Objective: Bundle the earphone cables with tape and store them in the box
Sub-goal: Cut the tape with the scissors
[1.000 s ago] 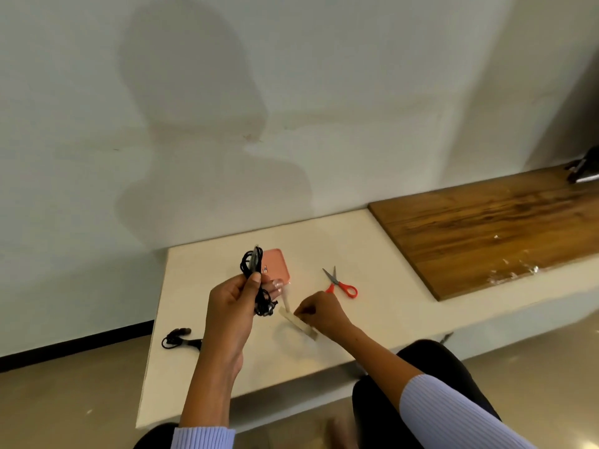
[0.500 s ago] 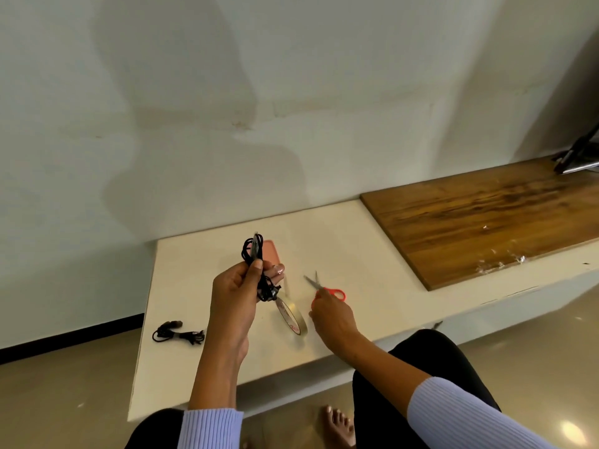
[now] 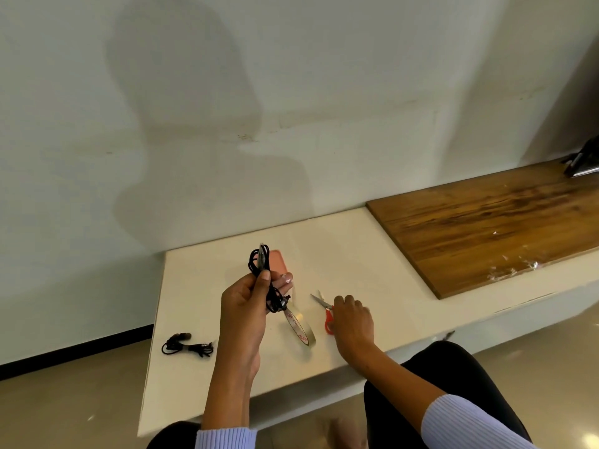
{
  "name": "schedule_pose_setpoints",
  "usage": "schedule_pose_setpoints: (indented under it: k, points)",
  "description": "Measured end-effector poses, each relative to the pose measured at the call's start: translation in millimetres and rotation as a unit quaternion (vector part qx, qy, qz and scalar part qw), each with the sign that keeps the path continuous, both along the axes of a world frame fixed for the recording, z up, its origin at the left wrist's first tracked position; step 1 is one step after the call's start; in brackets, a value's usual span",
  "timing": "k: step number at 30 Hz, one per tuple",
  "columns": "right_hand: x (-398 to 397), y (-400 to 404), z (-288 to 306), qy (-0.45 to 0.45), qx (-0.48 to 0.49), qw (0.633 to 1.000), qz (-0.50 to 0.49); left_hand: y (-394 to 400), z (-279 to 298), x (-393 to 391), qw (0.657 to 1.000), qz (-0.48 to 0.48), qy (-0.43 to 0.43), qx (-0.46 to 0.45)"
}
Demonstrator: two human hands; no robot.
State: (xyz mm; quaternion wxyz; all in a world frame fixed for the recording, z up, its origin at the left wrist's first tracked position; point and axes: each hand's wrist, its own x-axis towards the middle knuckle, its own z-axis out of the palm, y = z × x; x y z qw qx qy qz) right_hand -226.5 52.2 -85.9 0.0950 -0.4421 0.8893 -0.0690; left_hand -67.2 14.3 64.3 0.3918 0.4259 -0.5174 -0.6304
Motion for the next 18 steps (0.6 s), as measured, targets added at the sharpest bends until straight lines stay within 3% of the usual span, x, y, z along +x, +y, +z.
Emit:
schedule_pose_setpoints:
  k: [4,7,13,15,18]
  points:
    - [1.0,-2.4,5.2,0.074,0.063,0.995,0.029,-0.4,1.3,0.0,1.0,0.005,0.017,-0.004]
    - [8.1,-4.0,3.8,0.072,0.09,0.993,0.039,-1.3,1.9,0.1,0.999,0.011,0.033,-0.002]
    - [6.9,-7.9,9.8,-0.137,0.034,0.989,-0.042,-3.6,1.5,2.2,0.999,0.022,0.047,-0.005]
    - [-0.6,-10.1,13.7,-0.263,-0.005,0.961,-0.084,-4.7,0.4,3.3,0.999,0.025,0.047,-0.004]
    - [-10.0,-7.7,29.1,-0.426,-0.068,0.888,-0.157,-4.6,-0.8,4.8,0.999,0.026,0.043,-0.003]
